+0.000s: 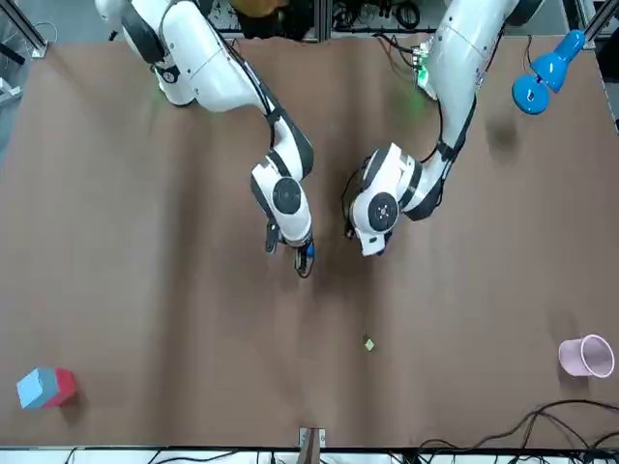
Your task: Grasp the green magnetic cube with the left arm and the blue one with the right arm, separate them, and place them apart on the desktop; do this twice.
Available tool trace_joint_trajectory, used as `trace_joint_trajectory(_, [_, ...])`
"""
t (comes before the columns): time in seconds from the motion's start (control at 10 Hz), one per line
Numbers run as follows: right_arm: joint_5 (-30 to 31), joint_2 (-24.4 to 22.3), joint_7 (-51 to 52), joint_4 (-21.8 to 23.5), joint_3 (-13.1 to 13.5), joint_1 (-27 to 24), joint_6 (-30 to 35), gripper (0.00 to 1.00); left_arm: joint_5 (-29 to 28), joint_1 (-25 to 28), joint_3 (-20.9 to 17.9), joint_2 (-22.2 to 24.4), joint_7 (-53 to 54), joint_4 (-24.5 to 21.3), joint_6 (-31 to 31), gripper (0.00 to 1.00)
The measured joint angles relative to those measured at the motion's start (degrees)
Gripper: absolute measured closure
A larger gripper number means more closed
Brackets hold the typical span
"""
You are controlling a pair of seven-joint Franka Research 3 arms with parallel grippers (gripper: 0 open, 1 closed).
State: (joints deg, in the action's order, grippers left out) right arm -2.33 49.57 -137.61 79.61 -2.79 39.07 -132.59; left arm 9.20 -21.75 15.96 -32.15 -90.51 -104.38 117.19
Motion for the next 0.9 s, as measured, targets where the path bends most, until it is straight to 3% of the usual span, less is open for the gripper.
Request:
trace_joint_trajectory(0.4, [0.0, -1.9, 4.4, 0.0, 0.0, -1.2, 3.3, 0.0, 0.0, -0.2, 5.0, 10.1, 0.1, -12.1, -13.0, 0.77])
trace_joint_trajectory(0.7, [0.0, -5.1, 8.5, 3.6, 0.1, -3.0, 3.7, 0.02, 0.0, -1.2, 9.9, 10.6, -0.3, -17.8, -14.5, 0.77])
trace_joint_trajectory(0.9, [0.0, -9.2, 11.1, 8.0, 0.1, -4.6, 3.7, 0.02, 0.0, -2.8, 11.7, 10.6, -3.1, -19.0, -14.5, 0.77])
